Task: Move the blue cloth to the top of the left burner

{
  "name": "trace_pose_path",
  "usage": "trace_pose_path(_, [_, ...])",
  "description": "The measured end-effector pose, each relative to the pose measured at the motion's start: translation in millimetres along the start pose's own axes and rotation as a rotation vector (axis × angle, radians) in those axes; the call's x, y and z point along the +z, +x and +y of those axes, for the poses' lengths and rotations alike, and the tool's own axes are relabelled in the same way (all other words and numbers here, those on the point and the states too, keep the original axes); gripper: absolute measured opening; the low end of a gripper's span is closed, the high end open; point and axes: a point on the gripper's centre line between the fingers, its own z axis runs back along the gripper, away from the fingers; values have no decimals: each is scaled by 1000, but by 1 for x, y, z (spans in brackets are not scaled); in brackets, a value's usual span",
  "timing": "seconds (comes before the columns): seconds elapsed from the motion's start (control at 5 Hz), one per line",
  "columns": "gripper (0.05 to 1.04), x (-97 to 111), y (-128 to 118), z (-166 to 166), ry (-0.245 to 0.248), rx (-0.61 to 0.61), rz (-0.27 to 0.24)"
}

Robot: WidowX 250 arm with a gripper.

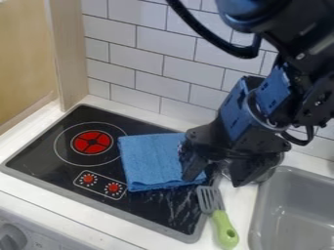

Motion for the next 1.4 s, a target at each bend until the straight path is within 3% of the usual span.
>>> trace_pose_path(0.2, [999,-9,-6,6,35,-14,15])
trace_pose_path(0.6, [999,-19,12,16,51,24,35])
trace_pose_path(1.0, [999,-19,41,31,-95,161,31])
trace_pose_path(1.4, [999,-33,58,39,-174,255,56])
